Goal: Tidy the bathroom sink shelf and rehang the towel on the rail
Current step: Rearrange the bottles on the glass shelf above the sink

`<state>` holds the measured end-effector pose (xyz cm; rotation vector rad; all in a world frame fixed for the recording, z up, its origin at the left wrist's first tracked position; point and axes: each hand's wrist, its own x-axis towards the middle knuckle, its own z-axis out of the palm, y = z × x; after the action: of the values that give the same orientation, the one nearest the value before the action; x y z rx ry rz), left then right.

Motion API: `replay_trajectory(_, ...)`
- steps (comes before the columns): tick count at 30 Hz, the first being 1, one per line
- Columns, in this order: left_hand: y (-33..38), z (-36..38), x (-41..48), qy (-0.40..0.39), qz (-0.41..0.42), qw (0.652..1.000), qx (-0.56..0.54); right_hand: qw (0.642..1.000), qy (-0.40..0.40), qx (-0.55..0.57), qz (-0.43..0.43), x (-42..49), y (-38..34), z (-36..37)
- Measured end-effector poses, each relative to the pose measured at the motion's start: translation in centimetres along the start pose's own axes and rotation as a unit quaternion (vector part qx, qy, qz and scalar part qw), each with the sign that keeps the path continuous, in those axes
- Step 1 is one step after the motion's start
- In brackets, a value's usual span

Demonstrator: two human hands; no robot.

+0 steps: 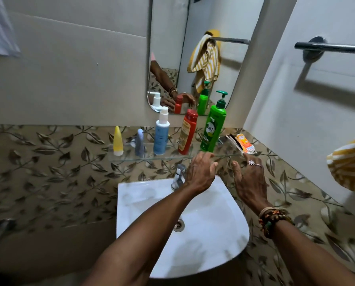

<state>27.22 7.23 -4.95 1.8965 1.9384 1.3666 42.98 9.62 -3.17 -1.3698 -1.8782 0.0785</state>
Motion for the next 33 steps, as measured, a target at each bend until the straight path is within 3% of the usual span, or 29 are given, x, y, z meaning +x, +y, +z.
replay_trajectory(16, 3.9, 3.9, -1.3, 0.018, -0.011, 0.999, 0.035, 0.999, -0.030, 0.028, -0.004, -0.6, 4.0, -2.6)
replay_trajectory(25, 6.1, 3.9, -1.0, 0.026, 0.033, 0.992, 0.123, 0.999, -0.014, 0.051, 0.001, 0.2, 5.1, -4.1)
replay_trajectory(33, 7.6, 4.5, 0.4, 0.011, 0.008, 0.987, 0.160, 0.999, 0.011, 0.036, 0.004, 0.7, 5.8, -5.5)
